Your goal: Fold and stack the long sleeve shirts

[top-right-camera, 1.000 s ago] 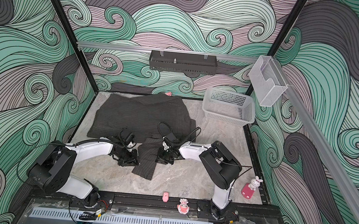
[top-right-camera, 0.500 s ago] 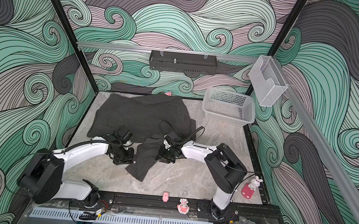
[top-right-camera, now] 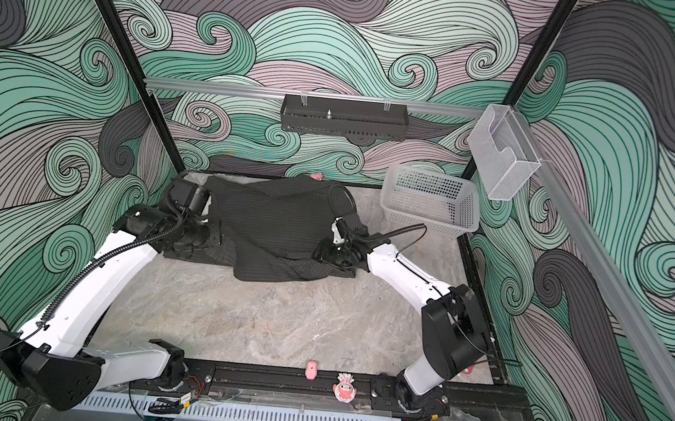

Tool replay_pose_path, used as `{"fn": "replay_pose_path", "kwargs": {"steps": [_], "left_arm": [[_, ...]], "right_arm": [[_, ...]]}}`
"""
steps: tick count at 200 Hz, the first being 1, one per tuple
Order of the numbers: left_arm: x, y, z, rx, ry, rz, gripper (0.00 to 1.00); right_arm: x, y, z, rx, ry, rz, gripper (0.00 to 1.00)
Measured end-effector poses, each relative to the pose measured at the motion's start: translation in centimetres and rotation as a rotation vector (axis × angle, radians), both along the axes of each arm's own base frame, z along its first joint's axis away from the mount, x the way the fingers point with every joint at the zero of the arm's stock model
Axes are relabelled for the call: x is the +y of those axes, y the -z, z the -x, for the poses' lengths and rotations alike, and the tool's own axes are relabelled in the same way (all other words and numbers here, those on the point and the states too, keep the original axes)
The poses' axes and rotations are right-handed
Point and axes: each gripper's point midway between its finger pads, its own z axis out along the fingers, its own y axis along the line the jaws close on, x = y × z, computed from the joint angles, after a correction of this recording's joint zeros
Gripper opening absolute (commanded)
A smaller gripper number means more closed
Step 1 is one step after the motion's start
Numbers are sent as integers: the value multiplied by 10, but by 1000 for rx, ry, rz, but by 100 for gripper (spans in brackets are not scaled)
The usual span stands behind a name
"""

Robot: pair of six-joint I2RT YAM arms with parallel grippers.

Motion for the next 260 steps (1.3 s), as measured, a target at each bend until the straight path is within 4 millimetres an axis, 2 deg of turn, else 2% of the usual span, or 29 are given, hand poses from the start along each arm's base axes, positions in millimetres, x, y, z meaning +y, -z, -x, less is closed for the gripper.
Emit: {"fn": "replay_pose_path", "kwargs": {"steps": [30,47,83,123,149,176,187,204,224,235,260], "left_arm": [[13,-31,-22,-61,-33,-9,0],[17,-43,-31,-85,-43,-8,0],[14,-80,-56,-168,-42,27,0],[1,-131,-109,-311,-25,95,0],[-4,-140,-139,-357,-25,134,0],[-4,-121,-156,-324,-39,151,0],[0,-102,-157,-282,-55,159,0],[10,-67,-155,-199,-90,164,0],[30,-20,-143,-80,-155,177,0],[43,-1,-133,-29,-196,182,0],[70,21,-111,35,-271,198,0]], "right_arm": [[-32,16,-17,49,85,37,61],[-41,22,-21,72,112,38,62],[-37,34,-19,122,114,26,63],[-32,52,-19,185,121,11,65],[-29,50,-24,190,133,-11,66],[-30,45,-35,172,155,-47,64],[-32,45,-39,172,167,-58,62],[-34,49,-44,180,182,-73,53],[-36,59,-46,202,194,-78,39],[-38,67,-46,217,206,-81,31],[-43,86,-43,258,221,-71,16]]}}
